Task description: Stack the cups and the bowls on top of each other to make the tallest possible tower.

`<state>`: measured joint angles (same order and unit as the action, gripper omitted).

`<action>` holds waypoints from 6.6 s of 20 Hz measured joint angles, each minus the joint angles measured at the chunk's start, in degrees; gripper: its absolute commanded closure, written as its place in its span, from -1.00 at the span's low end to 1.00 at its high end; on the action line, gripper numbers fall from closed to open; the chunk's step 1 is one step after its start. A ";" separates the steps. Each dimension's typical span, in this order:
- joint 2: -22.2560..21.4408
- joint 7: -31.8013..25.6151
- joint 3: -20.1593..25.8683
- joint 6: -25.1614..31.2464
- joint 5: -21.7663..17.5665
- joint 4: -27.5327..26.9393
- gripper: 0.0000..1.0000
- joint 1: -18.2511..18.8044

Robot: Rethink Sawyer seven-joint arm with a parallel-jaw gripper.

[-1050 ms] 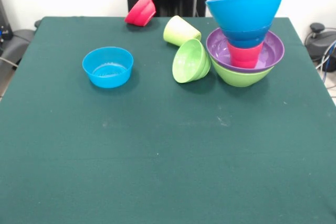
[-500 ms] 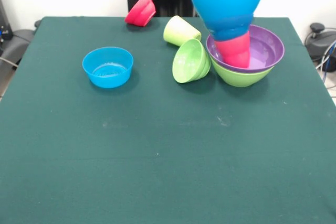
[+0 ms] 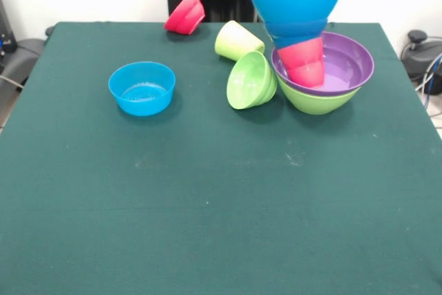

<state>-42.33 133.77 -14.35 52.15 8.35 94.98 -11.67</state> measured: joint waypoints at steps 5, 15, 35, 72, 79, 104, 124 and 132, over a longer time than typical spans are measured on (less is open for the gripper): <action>1.15 0.00 -0.03 0.81 0.00 -1.63 1.00 1.18; 4.29 0.00 -0.10 0.84 -0.02 -4.47 1.00 3.56; 4.73 0.00 0.49 0.82 0.78 -4.73 1.00 4.45; 5.97 0.00 3.74 1.28 5.09 -6.20 1.00 5.05; 6.92 0.00 6.32 2.07 7.37 -7.69 1.00 6.66; 6.95 0.00 12.52 5.37 9.90 -8.93 1.00 10.75; 6.95 0.00 15.02 5.37 9.89 -9.53 1.00 11.32; 6.90 0.00 15.14 5.37 9.86 -9.53 1.00 11.51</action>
<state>-35.44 133.77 0.78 57.51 18.20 85.45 -0.16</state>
